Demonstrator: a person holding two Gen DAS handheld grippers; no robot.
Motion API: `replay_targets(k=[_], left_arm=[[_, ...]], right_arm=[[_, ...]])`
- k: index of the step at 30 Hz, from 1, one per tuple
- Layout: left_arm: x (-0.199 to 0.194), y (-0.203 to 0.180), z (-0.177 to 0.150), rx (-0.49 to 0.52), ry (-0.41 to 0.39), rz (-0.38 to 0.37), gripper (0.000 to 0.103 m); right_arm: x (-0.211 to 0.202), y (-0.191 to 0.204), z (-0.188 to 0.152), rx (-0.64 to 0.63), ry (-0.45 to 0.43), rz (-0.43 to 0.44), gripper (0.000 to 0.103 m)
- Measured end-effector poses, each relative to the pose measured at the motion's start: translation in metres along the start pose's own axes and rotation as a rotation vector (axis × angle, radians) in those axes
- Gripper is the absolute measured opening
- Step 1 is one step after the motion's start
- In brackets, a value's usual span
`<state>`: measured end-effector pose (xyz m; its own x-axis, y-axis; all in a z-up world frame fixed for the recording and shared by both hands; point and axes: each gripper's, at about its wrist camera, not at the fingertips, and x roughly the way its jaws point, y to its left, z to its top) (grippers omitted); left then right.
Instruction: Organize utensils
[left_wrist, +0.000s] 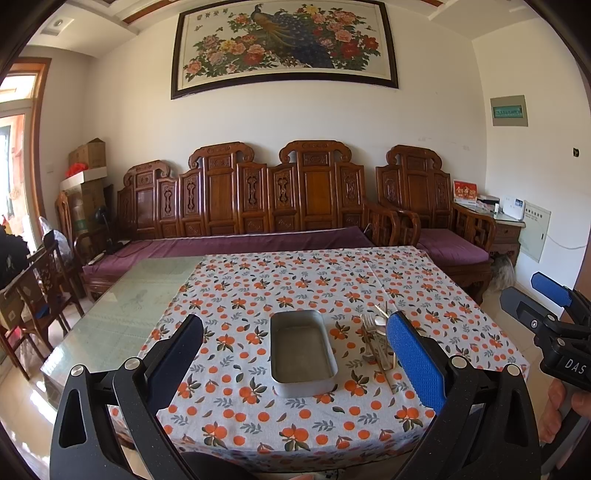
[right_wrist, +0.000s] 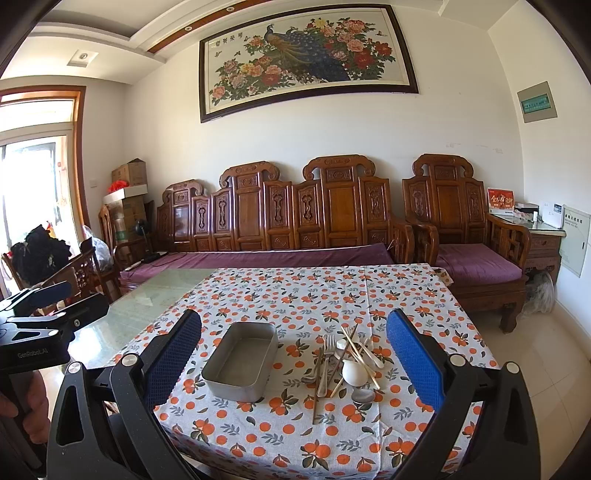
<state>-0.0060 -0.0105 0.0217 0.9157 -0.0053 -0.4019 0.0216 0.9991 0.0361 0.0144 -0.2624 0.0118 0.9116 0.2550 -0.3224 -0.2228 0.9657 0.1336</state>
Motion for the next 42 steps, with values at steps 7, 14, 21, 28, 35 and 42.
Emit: replay_targets(k=[7,14,21,28,35,42], left_arm=[[-0.001,-0.001,0.001,0.001,0.0,0.0,0.096],[0.0,-0.001,0.0,0.001,-0.001,0.001,0.096],[-0.001,-0.003,0.002,0.001,0.0,-0.001,0.096],[0.007,-0.005,-0.003,0.005,0.024,-0.011,0.096],[0.029,-0.003,-0.017,0.01,0.084,-0.042,0.096],[0.057,-0.004,-0.034,0.013,0.158,-0.061,0.096]], right_arm=[[0.0,-0.001,-0.001,-0.001,-0.001,0.001,0.1],[0.0,-0.001,-0.002,0.0,-0.002,0.001,0.1],[0.0,-0.002,-0.001,0.001,-0.001,0.001,0.1],[0.0,0.01,0.004,0.0,0.013,0.001,0.1],[0.015,-0.005,-0.011,0.012,0.036,-0.004,0.1],[0.031,-0.017,-0.025,0.018,0.066,-0.005,0.1]])
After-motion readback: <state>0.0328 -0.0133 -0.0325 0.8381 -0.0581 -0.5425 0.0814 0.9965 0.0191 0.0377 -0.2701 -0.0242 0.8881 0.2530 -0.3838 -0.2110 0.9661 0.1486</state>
